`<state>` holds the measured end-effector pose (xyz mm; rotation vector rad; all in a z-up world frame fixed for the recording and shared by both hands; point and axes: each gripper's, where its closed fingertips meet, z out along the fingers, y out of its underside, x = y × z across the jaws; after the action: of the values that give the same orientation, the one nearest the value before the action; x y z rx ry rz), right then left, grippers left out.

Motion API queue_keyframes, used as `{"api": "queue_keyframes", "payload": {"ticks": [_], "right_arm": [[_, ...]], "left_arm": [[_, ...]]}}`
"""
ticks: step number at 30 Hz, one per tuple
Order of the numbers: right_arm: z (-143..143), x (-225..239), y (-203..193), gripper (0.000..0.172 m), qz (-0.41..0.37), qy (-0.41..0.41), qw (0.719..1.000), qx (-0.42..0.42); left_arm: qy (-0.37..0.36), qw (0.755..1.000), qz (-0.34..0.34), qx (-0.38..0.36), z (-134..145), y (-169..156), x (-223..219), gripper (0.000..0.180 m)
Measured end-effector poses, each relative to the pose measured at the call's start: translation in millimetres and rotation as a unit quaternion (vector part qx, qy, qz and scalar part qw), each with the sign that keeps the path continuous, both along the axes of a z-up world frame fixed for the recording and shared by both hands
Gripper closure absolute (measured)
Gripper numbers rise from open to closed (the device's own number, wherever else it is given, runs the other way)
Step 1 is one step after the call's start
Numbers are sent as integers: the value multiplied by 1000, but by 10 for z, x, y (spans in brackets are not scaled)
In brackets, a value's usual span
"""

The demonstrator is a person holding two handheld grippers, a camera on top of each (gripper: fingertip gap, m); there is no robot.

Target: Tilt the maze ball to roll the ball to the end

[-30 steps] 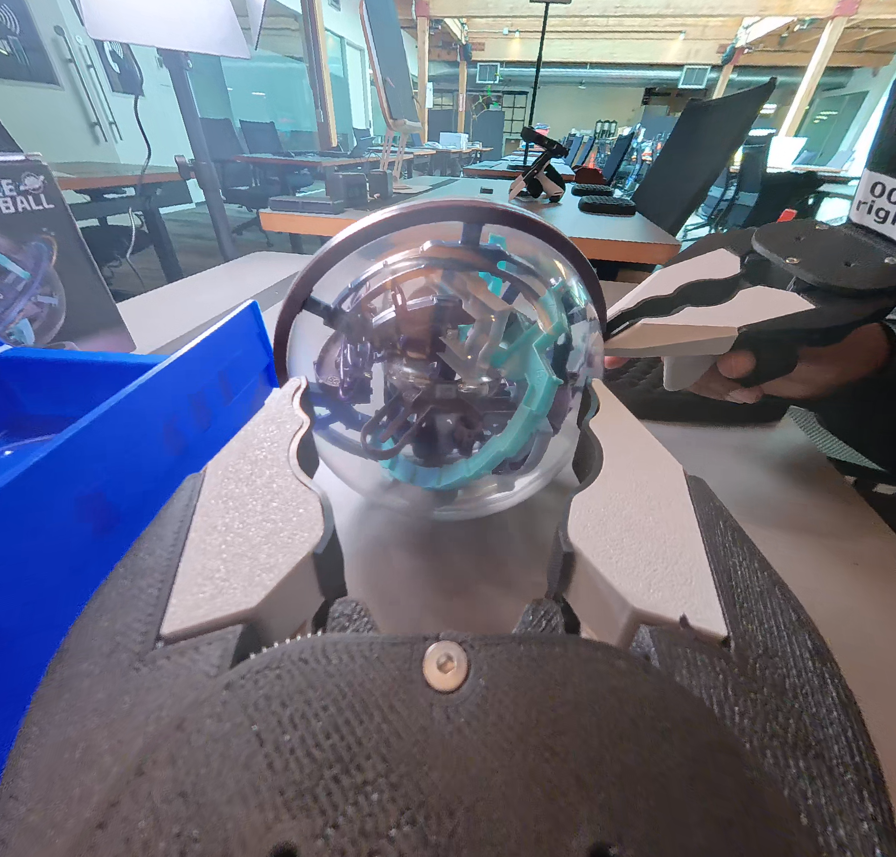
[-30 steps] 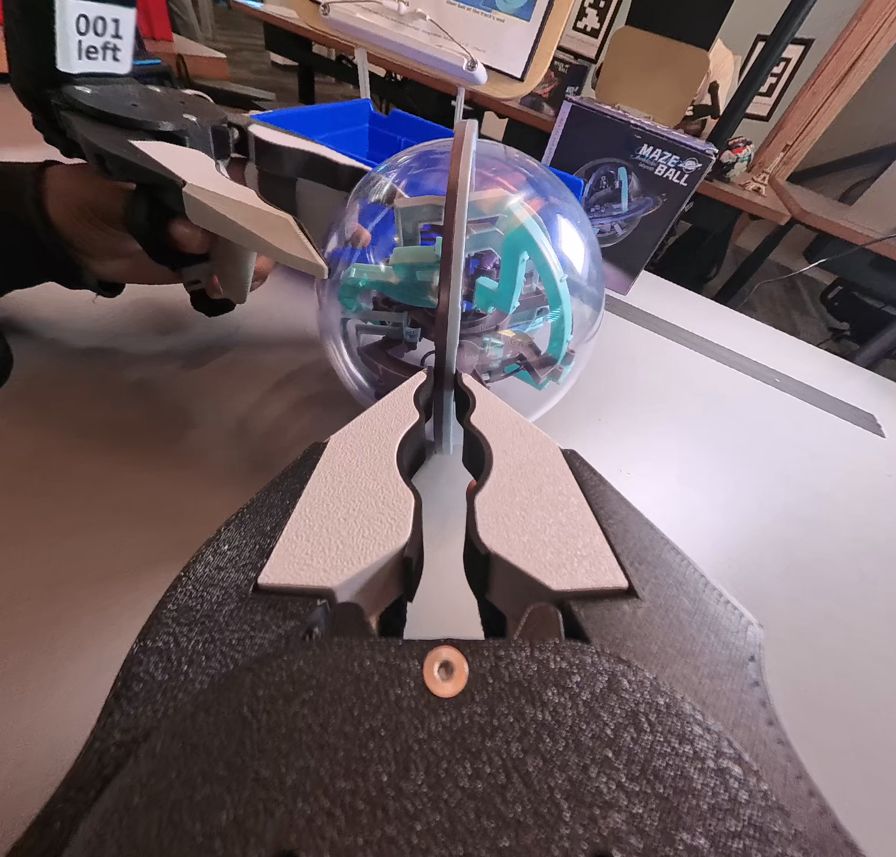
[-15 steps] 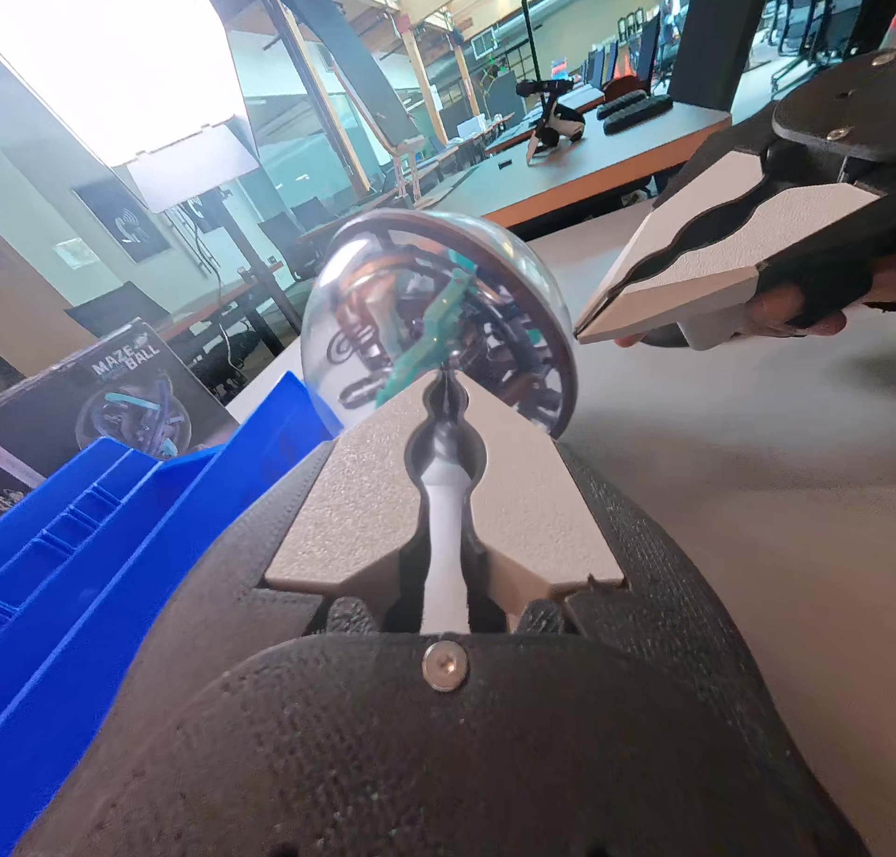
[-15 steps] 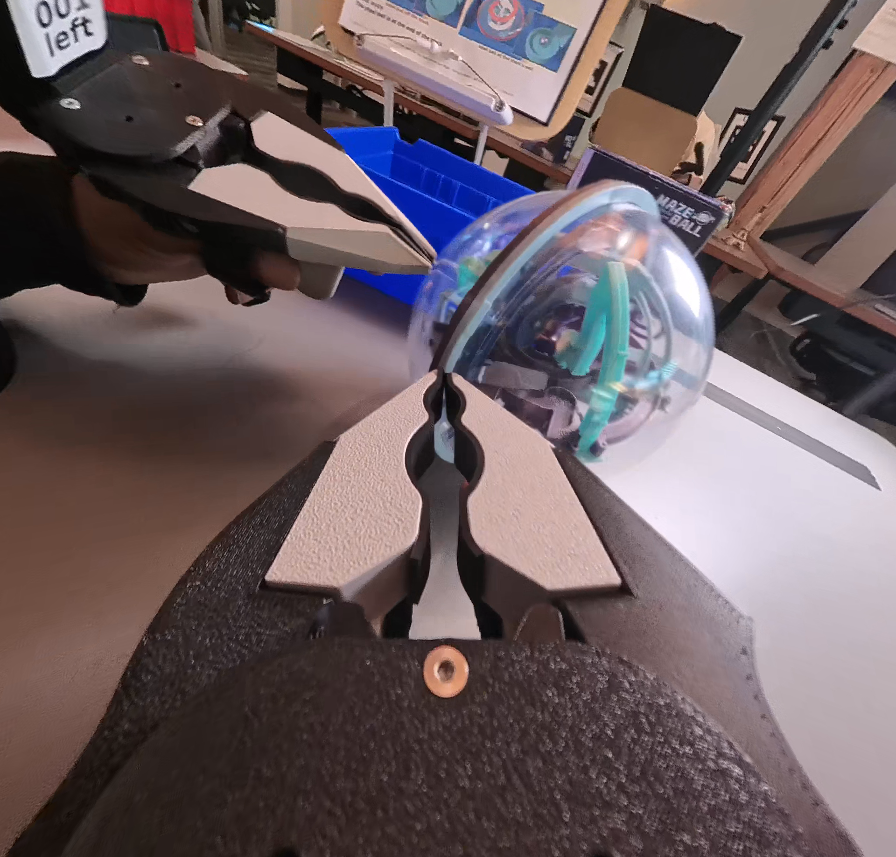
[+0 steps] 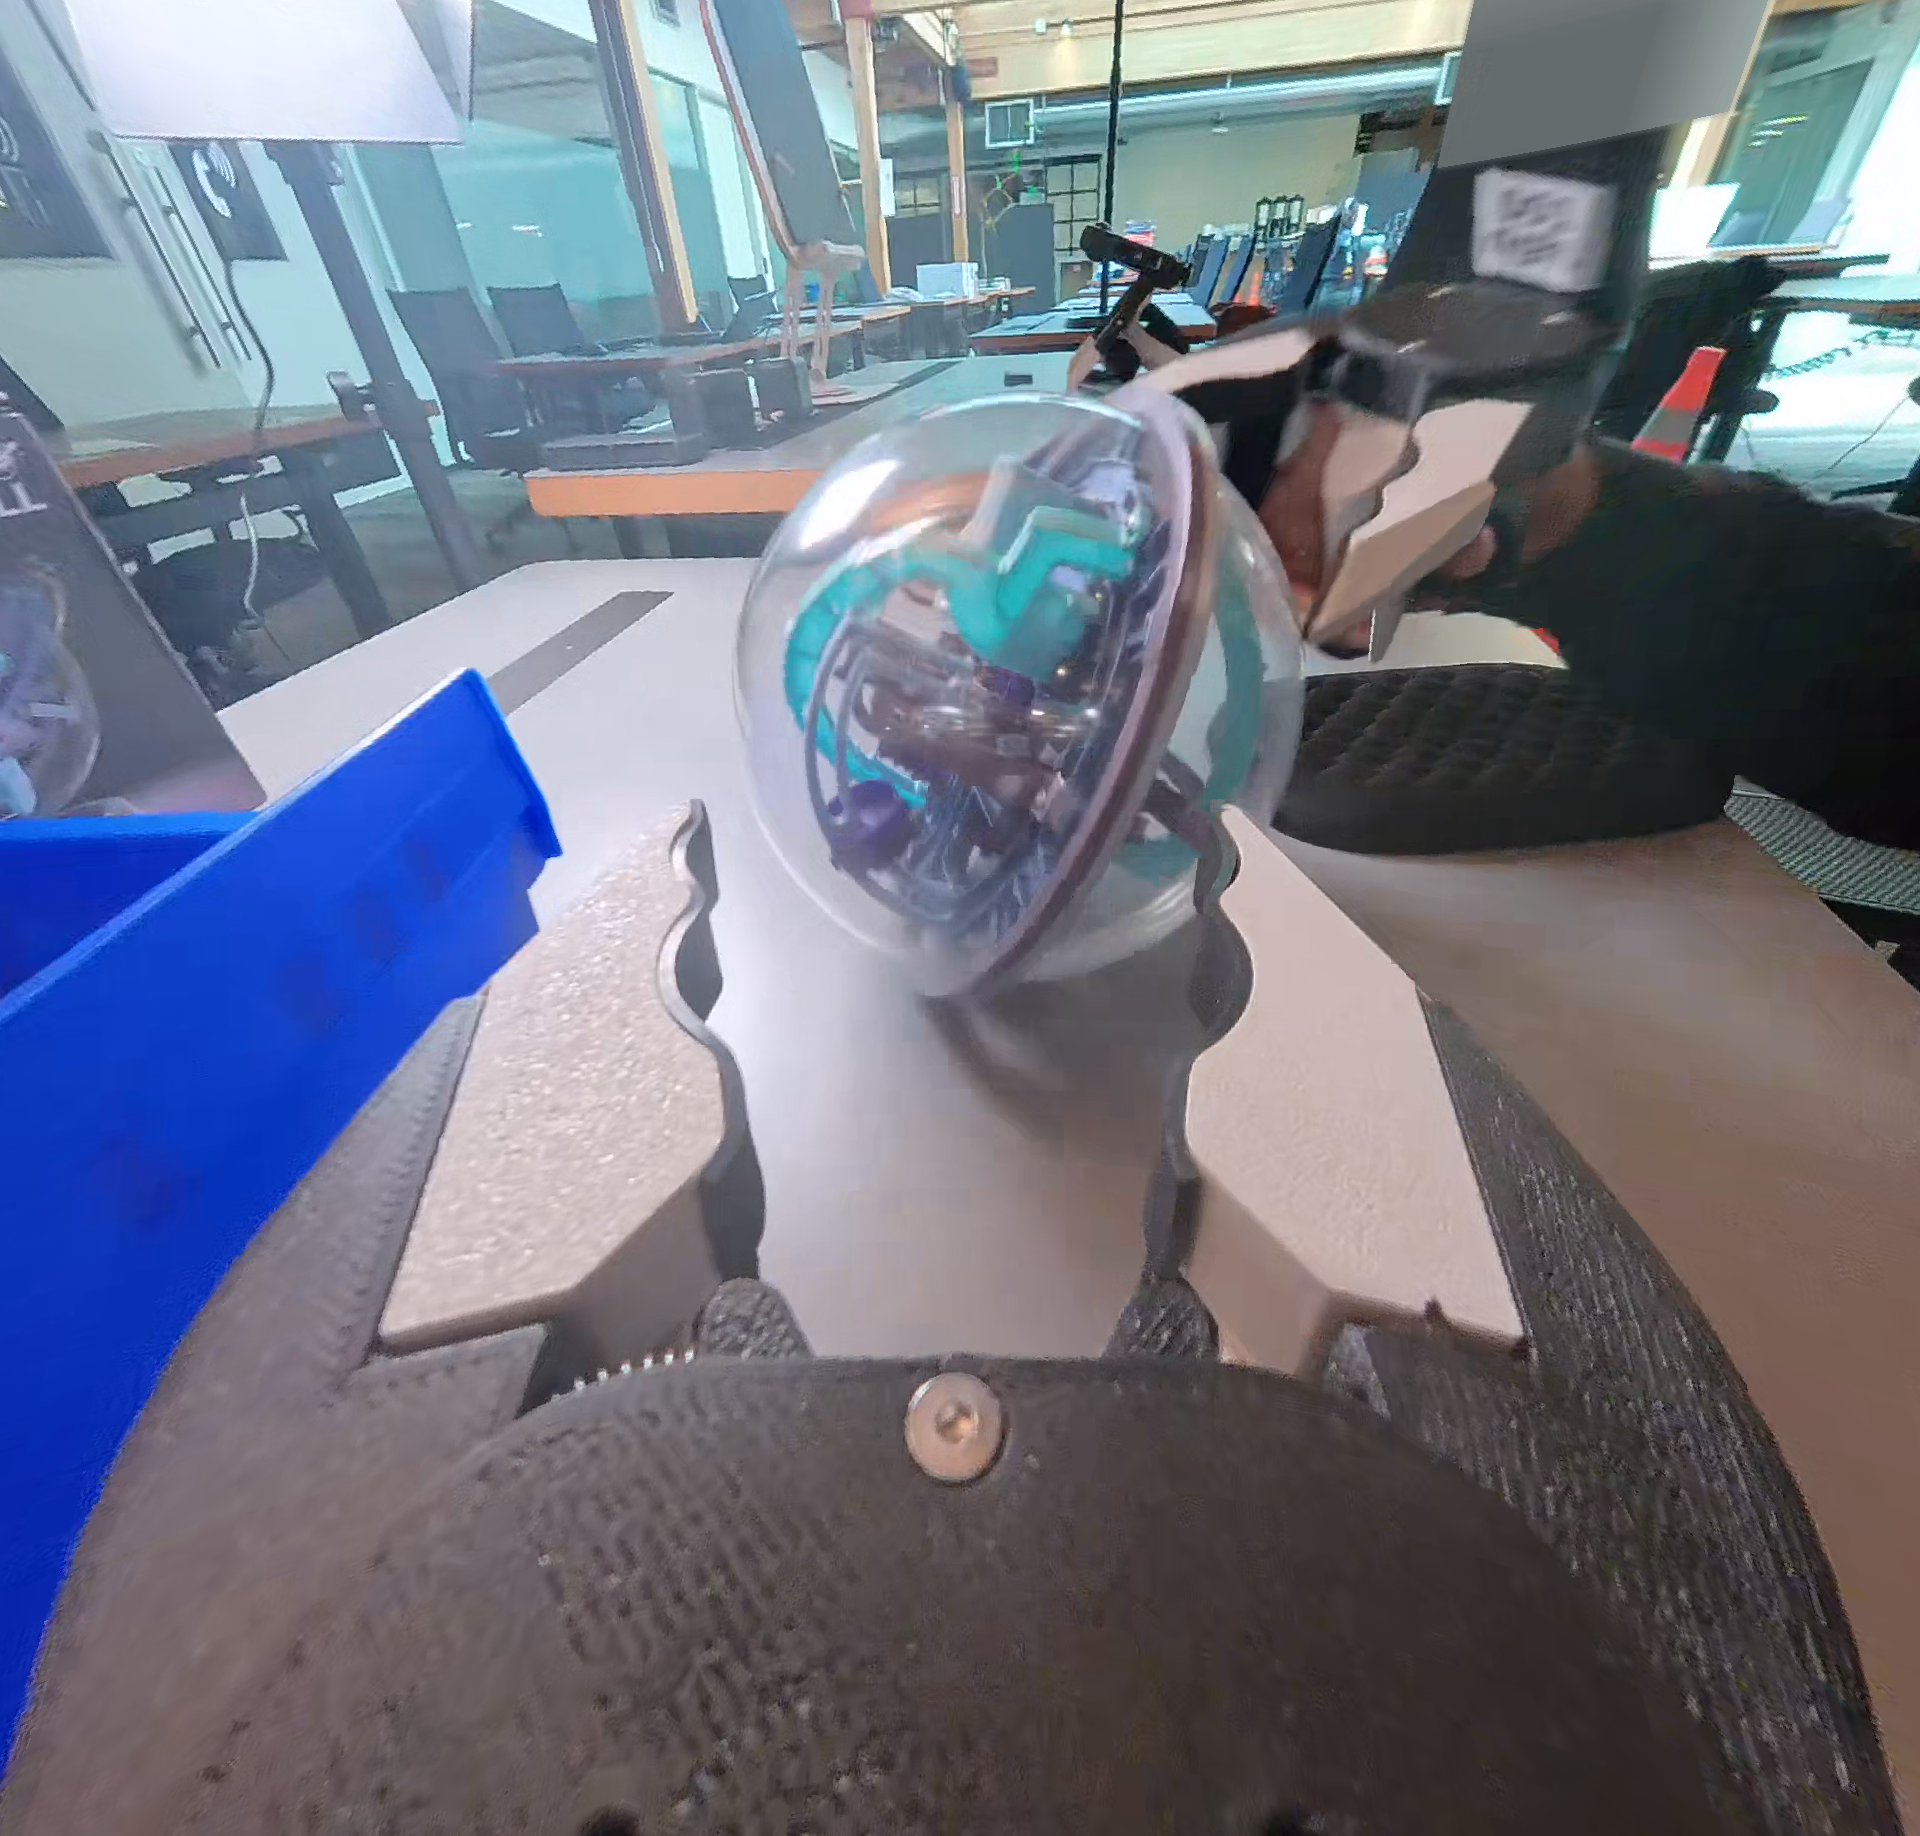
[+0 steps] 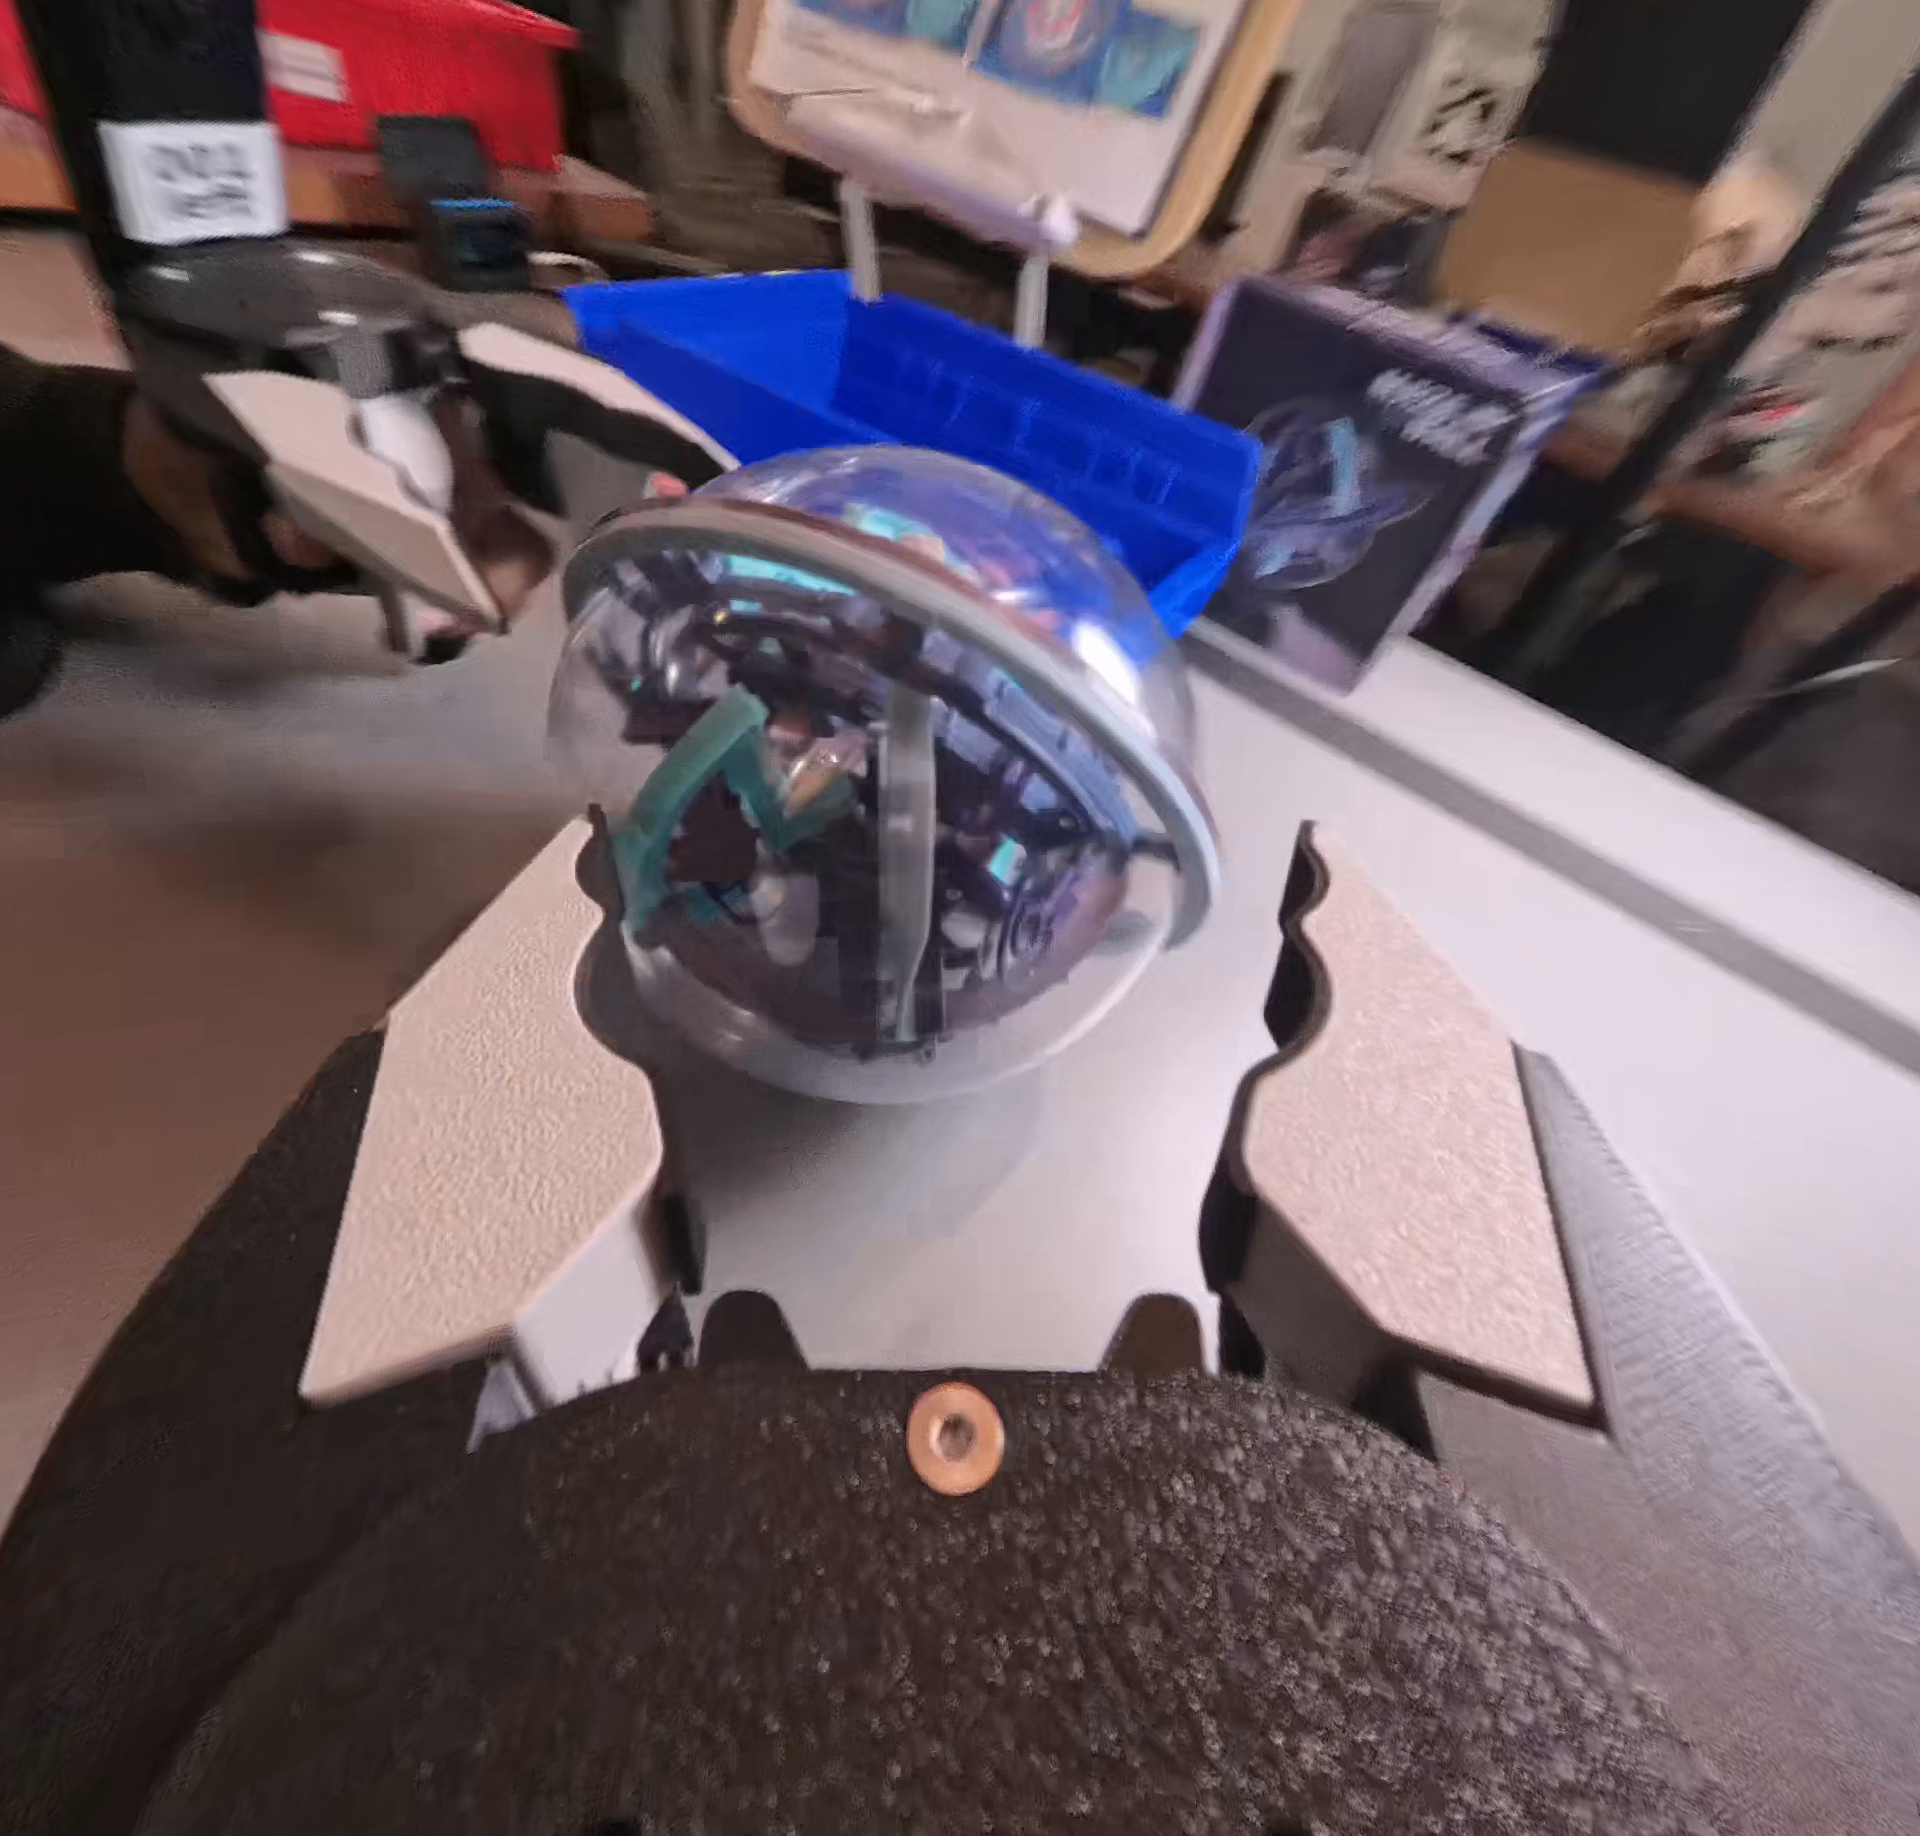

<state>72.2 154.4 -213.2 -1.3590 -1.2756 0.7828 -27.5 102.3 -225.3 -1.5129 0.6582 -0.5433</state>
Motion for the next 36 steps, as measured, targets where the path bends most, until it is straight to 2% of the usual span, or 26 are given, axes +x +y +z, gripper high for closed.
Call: {"api": "queue_keyframes", "payload": {"ticks": [2, 4, 7, 16, 22, 25, 32, 33, 36], "right_arm": [[-95, -75, -62, 48, 52, 3, 998, -40], [-90, -190, -92, 47, 54, 2, 998, -18], [-81, -335, -108, 47, 39, -21, 999, 14], [-30, -510, -267, 52, 62, -63, 993, 80], [0, -351, -237, 72, 100, -49, 991, 78], [-44, -238, -210, 76, 111, -49, 990, 71], [-249, -25, -189, 79, 114, -59, 990, 52], [-272, -13, -182, 80, 113, -61, 991, 49], [-345, 11, -152, 82, 114, -64, 990, 45]], "left_arm": [[6, 1000, -9, -3, -27, 3, 106, 84], [36, 999, -17, -16, -140, 3, 210, 84], [81, 996, 17, -16, -252, 90, 146, 82], [14, 997, -24, -78, -251, 36, -79, 80], [2, 998, -28, -57, -179, 3, -67, 85], [-3, 999, -26, -37, -98, -15, -16, 89], [-16, 998, -45, 31, 121, -131, 58, 120], [-18, 998, -43, 36, 135, -130, 50, 118], [-85, 994, -52, 44, 309, -138, -17, 85]]}}
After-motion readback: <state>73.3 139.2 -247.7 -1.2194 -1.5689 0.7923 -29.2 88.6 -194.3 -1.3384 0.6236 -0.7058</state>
